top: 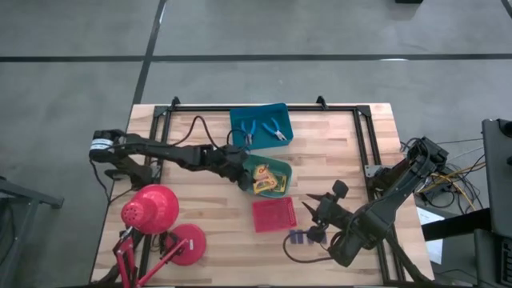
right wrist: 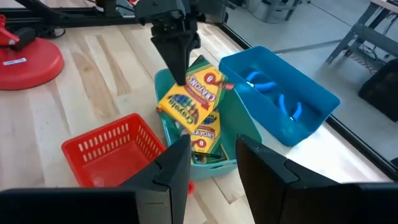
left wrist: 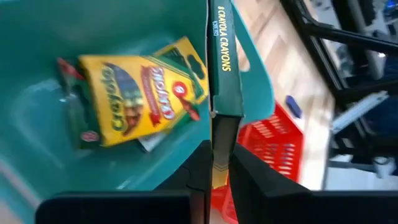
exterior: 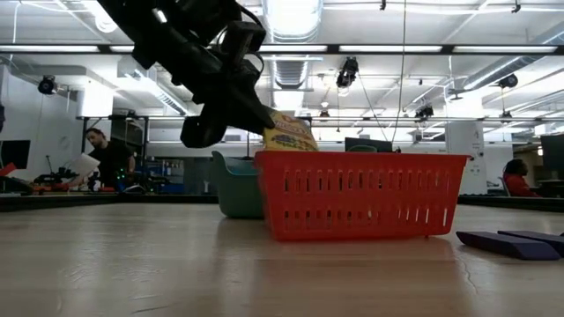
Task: Pick & Place School Supplies
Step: Put the yellow crayon box in the green bin
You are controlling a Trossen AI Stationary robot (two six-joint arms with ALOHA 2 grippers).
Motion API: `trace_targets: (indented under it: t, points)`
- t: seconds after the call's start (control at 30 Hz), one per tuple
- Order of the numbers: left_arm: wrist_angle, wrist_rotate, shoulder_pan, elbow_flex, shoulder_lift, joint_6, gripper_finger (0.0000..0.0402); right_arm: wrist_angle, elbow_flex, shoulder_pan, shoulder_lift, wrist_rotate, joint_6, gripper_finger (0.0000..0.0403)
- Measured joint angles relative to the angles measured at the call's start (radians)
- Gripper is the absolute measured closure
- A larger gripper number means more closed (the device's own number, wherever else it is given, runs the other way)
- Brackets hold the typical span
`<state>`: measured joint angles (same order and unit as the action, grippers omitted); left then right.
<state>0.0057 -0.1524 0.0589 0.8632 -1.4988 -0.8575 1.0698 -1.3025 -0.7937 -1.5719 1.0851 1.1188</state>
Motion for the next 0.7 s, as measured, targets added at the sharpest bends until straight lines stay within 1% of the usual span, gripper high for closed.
trace_targets:
  t: [0.07, 0.33, 0.43, 0.57, 0.7]
  points:
    - [0.016, -0.023, 0.000, -0.005, -0.010, -0.006, 0.0362, 0.000, 0.002, 0.000, 0.000, 0.000, 0.004, 0.0278]
    - [0.027, -0.020, 0.000, -0.005, -0.050, -0.012, 0.0362, 0.000, 0.004, 0.000, 0.000, 0.000, 0.008, 0.0278]
    - [0.032, 0.013, -0.001, -0.005, -0.056, -0.014, 0.0362, 0.000, 0.005, 0.000, 0.000, 0.000, 0.008, 0.0278]
    - [0.063, 0.053, 0.000, -0.005, -0.057, 0.026, 0.0362, 0.000, 0.005, 0.000, 0.000, 0.000, 0.008, 0.0278]
    - [0.075, 0.083, 0.007, -0.005, -0.057, 0.016, 0.0362, 0.000, 0.010, 0.000, 0.000, 0.000, 0.008, 0.0278]
